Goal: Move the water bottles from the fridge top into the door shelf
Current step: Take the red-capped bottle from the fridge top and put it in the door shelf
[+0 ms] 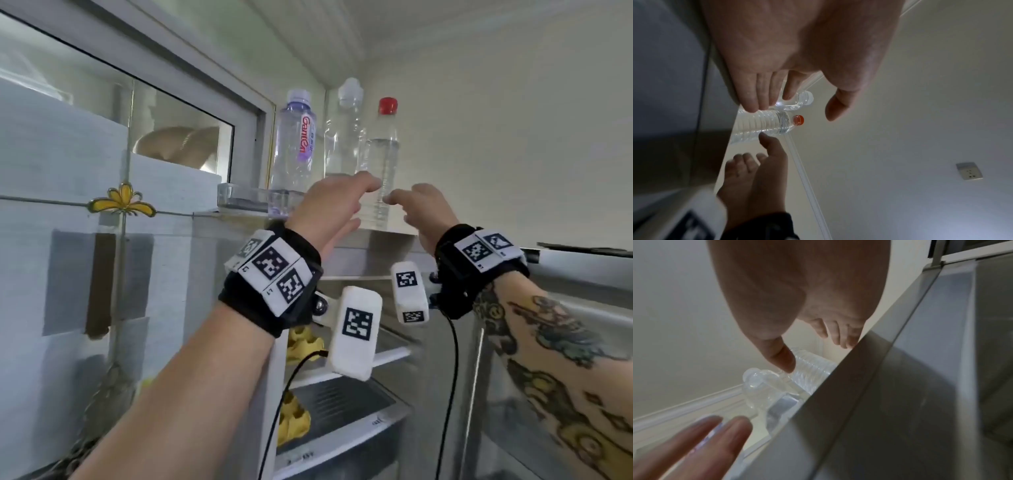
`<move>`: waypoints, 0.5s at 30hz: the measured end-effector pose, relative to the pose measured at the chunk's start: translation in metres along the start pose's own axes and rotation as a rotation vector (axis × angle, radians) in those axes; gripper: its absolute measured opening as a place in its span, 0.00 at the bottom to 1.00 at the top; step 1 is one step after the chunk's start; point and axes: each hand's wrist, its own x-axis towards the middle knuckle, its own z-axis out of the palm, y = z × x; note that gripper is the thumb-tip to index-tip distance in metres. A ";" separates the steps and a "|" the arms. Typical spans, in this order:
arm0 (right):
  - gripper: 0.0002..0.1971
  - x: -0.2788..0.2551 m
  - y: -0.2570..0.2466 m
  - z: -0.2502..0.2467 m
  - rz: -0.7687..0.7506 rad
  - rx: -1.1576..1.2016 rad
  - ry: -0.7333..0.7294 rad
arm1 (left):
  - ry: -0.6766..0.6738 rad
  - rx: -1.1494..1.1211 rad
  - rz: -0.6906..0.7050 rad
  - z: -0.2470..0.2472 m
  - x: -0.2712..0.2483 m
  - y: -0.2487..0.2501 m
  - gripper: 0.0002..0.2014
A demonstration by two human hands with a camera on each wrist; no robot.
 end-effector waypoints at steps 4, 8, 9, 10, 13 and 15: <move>0.48 0.007 -0.014 0.006 0.003 -0.001 -0.129 | -0.025 -0.032 -0.007 -0.001 0.013 0.001 0.04; 0.24 0.006 -0.017 0.011 -0.014 -0.114 -0.168 | -0.010 -0.001 -0.001 0.007 0.020 0.007 0.06; 0.14 0.000 -0.019 0.010 -0.016 -0.139 -0.168 | -0.014 0.008 -0.004 0.010 0.020 0.008 0.06; 0.12 -0.002 -0.019 0.010 -0.016 -0.142 -0.151 | -0.019 0.019 -0.006 0.011 0.020 0.010 0.06; 0.15 -0.006 -0.016 0.004 -0.079 -0.168 -0.062 | -0.016 0.076 0.004 0.016 0.023 0.011 0.06; 0.22 -0.008 -0.015 0.000 -0.105 -0.217 -0.019 | 0.000 0.137 0.018 0.022 0.025 0.013 0.07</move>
